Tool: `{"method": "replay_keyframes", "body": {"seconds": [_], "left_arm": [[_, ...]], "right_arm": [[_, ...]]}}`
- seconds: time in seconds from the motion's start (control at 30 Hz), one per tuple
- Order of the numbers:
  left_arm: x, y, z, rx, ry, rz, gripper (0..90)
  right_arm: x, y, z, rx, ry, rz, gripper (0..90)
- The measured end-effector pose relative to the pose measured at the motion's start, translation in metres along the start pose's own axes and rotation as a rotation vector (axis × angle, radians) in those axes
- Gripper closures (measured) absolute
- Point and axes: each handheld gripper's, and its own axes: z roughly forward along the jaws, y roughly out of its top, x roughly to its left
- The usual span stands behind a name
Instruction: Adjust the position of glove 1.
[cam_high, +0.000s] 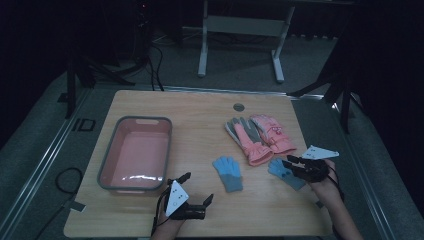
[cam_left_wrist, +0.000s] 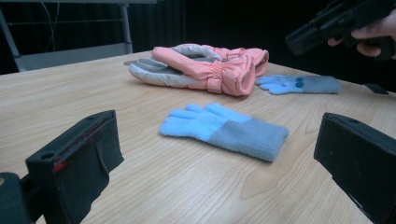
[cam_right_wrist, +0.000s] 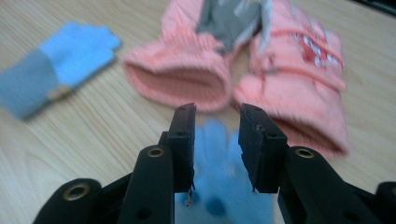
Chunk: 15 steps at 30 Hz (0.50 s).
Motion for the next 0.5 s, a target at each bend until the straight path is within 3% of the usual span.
{"method": "replay_keyframes", "body": {"seconds": [0.2, 0.33, 0.37, 0.5], "left_arm": [[0.000, 0.000, 0.000, 0.001, 0.001, 0.003, 0.7], [0.000, 0.000, 0.000, 0.002, 0.001, 0.001, 0.7], [0.000, 0.000, 0.000, 0.002, 0.000, 0.001, 0.7], [0.000, 0.000, 0.000, 0.004, 0.000, 0.000, 0.7]], "right_arm": [[-0.007, -0.026, 0.013, 0.055, 0.051, 0.046, 63.6], [-0.009, -0.035, 0.022, 0.096, 0.036, 0.045, 63.3], [-0.013, -0.041, 0.027, 0.086, 0.039, 0.075, 64.1], [-0.009, -0.045, 0.028, 0.056, 0.011, 0.125, 83.2]]}}
